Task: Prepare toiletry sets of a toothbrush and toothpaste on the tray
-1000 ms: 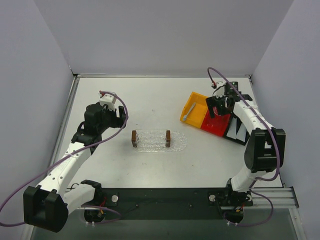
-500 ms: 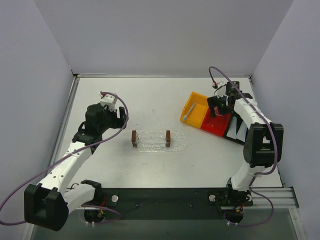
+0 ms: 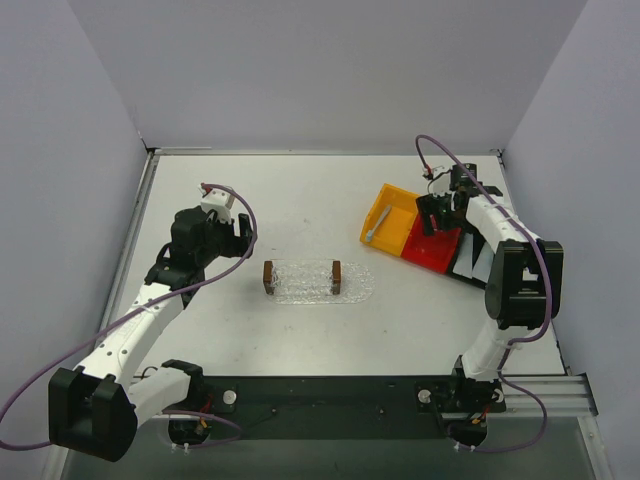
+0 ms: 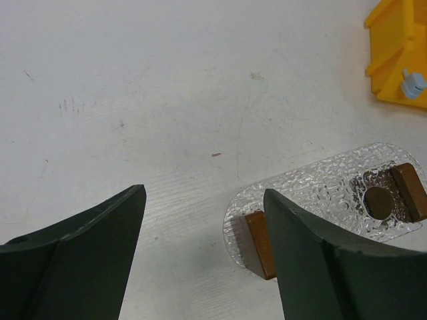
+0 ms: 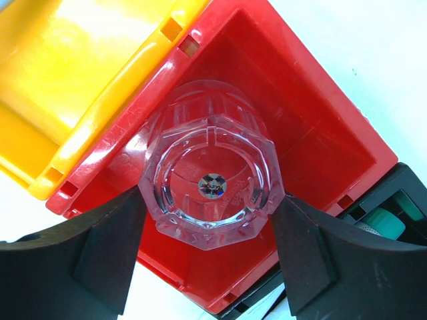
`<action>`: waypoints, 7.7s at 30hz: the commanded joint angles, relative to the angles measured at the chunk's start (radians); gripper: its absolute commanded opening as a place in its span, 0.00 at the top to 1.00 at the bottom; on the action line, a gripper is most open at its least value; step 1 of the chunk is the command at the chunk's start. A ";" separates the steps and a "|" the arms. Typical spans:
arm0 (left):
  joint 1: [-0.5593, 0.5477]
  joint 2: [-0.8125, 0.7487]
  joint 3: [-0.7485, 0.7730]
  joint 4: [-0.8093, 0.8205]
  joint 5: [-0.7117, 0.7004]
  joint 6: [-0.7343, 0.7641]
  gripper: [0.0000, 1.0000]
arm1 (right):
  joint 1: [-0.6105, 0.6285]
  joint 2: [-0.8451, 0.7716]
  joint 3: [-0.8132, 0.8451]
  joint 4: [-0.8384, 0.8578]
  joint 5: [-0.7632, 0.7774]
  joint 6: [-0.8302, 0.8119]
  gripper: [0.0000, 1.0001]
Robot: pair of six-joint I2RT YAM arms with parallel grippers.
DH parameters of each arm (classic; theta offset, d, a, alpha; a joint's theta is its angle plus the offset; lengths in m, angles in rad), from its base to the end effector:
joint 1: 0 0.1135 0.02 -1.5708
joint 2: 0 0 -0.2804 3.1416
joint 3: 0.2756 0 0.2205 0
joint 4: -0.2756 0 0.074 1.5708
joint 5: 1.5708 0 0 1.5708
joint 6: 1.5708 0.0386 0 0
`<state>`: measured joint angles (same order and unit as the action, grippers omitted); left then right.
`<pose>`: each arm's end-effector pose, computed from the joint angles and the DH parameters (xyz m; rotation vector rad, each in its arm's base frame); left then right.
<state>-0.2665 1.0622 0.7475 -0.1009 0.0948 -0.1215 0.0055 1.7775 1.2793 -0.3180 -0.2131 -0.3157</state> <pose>0.1984 -0.0579 0.3044 0.2065 1.9901 -0.3444 0.3691 0.0102 0.2579 -0.4768 2.3172 0.1051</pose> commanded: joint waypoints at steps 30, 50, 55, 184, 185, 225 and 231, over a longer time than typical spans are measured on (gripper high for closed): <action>0.004 -0.027 0.006 0.135 0.124 0.037 0.18 | -0.036 -0.248 0.110 -0.148 -0.100 0.023 0.85; -0.385 0.045 0.190 0.291 0.143 0.299 0.19 | 0.017 -0.392 0.173 -0.325 -1.000 0.316 0.93; -0.433 0.084 0.184 0.368 0.177 0.319 0.19 | 0.033 -0.388 0.161 -0.319 -1.201 0.355 0.93; -0.514 0.544 0.845 -0.333 -0.159 -0.392 1.00 | 0.628 -0.529 -0.032 0.112 0.244 0.338 0.52; -0.513 0.542 0.843 -0.333 -0.161 -0.392 1.00 | 0.630 -0.527 -0.031 0.111 0.242 0.339 0.53; -0.493 0.426 0.707 -0.177 -0.058 -0.208 0.27 | 0.685 -0.454 -0.024 0.073 0.534 0.270 1.00; -0.491 0.378 0.646 -0.132 -0.041 -0.149 0.27 | 0.653 -0.448 -0.044 0.065 0.468 0.291 1.00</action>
<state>-0.7620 1.4887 1.4296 -0.3248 0.0185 -0.3458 0.6861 1.3571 1.2354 -0.2356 0.2897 -0.0330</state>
